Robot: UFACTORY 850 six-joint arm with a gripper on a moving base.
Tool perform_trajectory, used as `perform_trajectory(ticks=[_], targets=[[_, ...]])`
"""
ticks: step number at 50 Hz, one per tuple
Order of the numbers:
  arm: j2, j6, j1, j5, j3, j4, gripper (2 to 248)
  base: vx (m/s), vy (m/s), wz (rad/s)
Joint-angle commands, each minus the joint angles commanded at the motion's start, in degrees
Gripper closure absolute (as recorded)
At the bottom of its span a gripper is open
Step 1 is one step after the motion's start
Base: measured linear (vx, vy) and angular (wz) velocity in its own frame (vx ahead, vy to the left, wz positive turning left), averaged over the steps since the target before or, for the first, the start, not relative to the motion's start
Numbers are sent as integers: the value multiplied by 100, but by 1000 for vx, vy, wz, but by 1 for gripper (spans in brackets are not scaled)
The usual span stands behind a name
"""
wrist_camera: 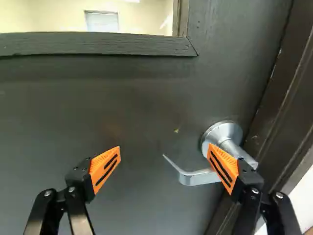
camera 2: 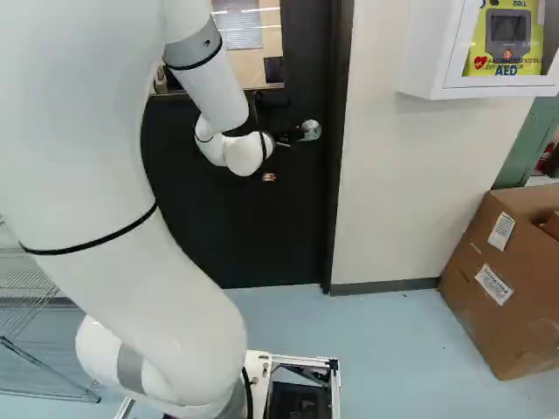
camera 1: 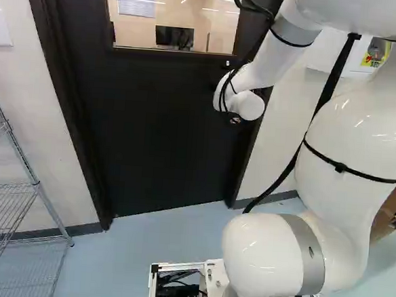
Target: Open the door and move inside
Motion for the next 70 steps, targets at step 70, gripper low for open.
perform_trajectory(ticks=[70], targets=[[-748,0,0,0,99,0,3,0,0,0]])
